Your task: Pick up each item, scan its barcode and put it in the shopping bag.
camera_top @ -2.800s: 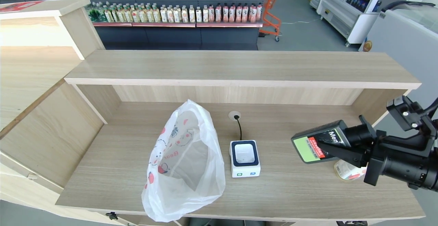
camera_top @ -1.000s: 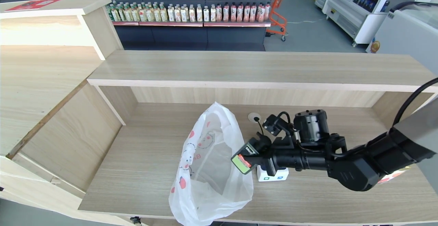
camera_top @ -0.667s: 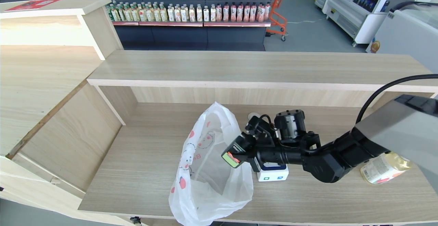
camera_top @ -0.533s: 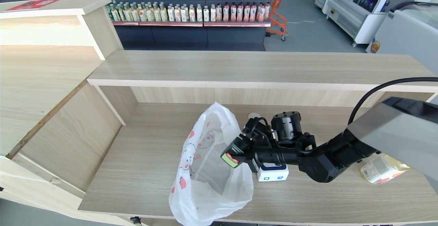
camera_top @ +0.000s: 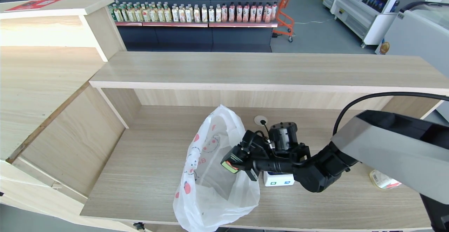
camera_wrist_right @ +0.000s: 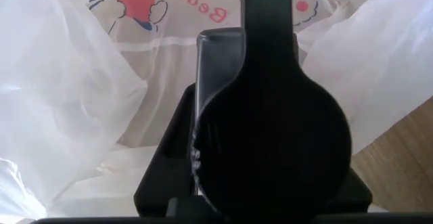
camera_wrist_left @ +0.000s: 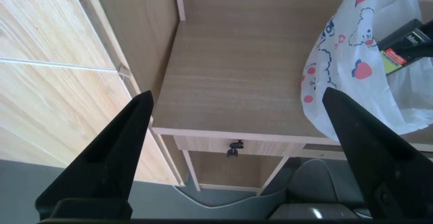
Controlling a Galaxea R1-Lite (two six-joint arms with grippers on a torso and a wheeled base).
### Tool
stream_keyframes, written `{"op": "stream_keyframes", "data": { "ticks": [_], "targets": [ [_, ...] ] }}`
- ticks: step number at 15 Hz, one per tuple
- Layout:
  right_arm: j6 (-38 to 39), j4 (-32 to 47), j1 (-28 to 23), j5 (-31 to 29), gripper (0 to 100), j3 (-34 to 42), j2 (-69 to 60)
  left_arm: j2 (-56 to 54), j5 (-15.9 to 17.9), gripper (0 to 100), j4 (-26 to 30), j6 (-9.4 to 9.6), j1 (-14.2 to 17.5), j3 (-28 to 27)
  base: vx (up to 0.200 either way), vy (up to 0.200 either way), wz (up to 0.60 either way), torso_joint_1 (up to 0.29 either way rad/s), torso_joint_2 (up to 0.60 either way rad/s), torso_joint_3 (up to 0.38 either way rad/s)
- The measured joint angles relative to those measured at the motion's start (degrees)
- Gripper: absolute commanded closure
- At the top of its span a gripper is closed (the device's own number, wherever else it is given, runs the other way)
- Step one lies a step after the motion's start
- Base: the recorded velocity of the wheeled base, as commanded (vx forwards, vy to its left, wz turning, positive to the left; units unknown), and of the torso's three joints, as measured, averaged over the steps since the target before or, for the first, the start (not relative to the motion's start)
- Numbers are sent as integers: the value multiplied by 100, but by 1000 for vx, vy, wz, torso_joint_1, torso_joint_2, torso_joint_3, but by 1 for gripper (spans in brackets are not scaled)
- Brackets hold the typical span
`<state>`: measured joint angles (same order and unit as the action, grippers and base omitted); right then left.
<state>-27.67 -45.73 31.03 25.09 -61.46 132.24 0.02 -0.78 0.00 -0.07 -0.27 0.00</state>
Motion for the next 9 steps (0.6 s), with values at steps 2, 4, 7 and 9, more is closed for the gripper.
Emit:
{"op": "stream_keyframes", "data": {
  "ticks": [2, 4, 7, 9],
  "targets": [
    [-2, -15, 15, 20, 0, -79, 80, 0, 2, 0, 0, 0, 0, 0, 0, 0, 0, 0, 0, 0],
    [371, 66, 20, 39, 0, -5, 34, 0, 0, 0, 0, 0, 0, 0, 0, 0, 0, 0, 0, 0],
    [1864, 106, 34, 55, 0, 74, -239, 0, 2, 0, 0, 0, 0, 0, 0, 0, 0, 0, 0, 0],
    [2797, 185, 37, 66, 0, 50, -510, 0, 2, 0, 0, 0, 0, 0, 0, 0, 0, 0, 0, 0]
  ]
}}
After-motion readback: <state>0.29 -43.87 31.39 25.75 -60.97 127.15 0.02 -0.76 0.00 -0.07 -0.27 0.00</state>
